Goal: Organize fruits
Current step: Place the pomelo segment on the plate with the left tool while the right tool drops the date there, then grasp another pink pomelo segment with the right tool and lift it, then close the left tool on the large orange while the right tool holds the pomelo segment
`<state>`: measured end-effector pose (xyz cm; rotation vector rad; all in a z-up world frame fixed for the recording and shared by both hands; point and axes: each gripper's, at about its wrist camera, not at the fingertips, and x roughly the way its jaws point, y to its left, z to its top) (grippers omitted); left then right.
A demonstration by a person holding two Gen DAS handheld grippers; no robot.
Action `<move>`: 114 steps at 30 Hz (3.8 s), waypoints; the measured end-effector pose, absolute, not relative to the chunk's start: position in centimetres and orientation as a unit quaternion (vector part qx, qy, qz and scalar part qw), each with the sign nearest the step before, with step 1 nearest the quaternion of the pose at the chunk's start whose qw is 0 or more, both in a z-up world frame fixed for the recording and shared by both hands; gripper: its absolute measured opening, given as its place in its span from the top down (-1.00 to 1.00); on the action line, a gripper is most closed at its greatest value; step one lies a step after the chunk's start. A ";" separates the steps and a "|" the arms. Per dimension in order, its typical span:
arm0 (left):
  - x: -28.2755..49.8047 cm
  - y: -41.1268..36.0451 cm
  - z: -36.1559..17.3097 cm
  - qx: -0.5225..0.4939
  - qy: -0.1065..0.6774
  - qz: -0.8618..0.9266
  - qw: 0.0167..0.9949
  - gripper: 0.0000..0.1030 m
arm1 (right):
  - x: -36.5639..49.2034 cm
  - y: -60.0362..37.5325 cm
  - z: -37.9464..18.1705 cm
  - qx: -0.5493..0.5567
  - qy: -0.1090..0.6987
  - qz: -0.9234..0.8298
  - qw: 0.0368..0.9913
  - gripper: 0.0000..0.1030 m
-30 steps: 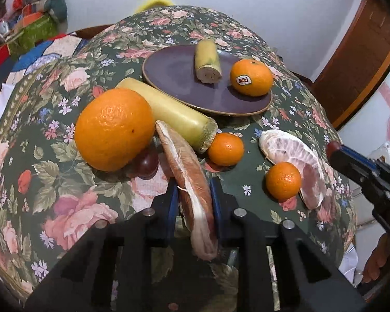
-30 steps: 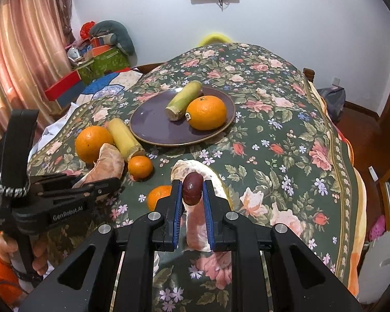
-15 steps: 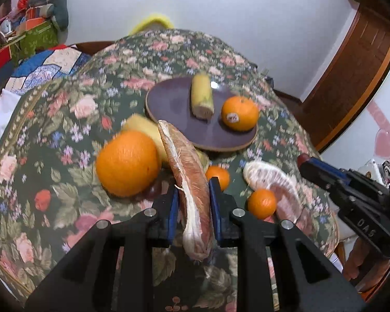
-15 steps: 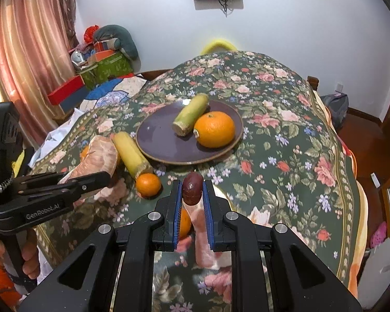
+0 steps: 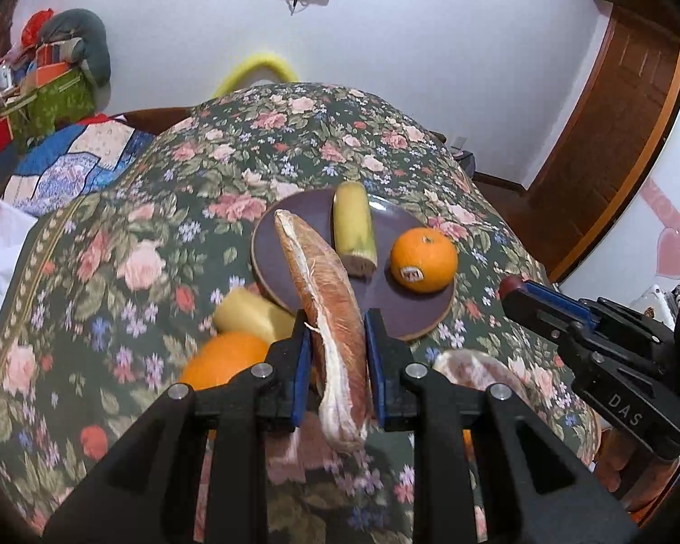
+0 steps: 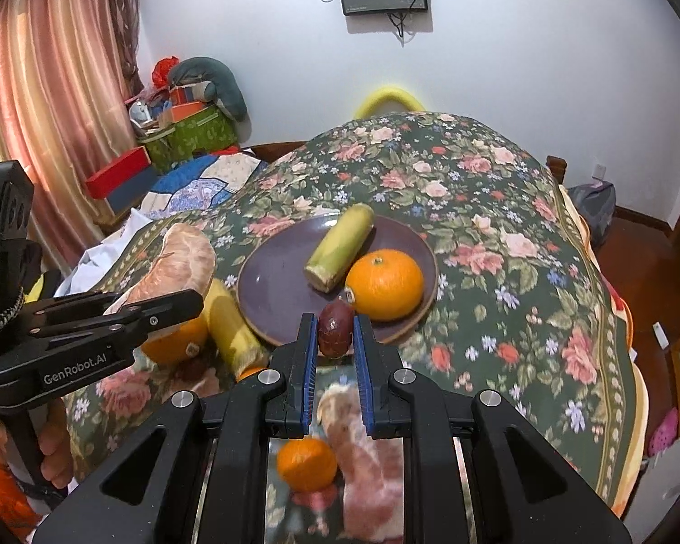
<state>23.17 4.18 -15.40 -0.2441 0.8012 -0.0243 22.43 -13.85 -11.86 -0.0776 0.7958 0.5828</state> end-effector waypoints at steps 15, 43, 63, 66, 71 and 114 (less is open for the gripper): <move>29.2 5.2 -17.1 -0.087 0.406 -0.024 0.909 0.57 | 26.6 -11.0 -13.4 -0.058 0.388 0.284 0.875 0.72; 31.1 4.8 -17.4 -0.071 0.414 -0.044 0.907 0.40 | 27.5 -10.1 -14.4 -0.069 0.401 0.292 0.865 0.44; 22.9 5.5 -16.0 -0.076 0.420 -0.015 0.904 0.01 | 22.3 -14.4 -13.2 -0.070 0.403 0.243 0.879 0.29; 21.5 5.1 -16.2 -0.070 0.417 -0.010 0.906 -0.06 | 21.4 -14.9 -13.9 -0.073 0.410 0.235 0.878 0.26; 20.0 4.8 -16.5 -0.067 0.419 -0.011 0.906 -0.17 | 20.5 -16.0 -15.4 -0.069 0.430 0.228 0.871 0.26; 23.0 7.7 -21.5 -0.102 0.458 0.034 0.883 -0.31 | 21.2 -16.0 -19.0 -0.087 0.444 0.230 0.862 0.10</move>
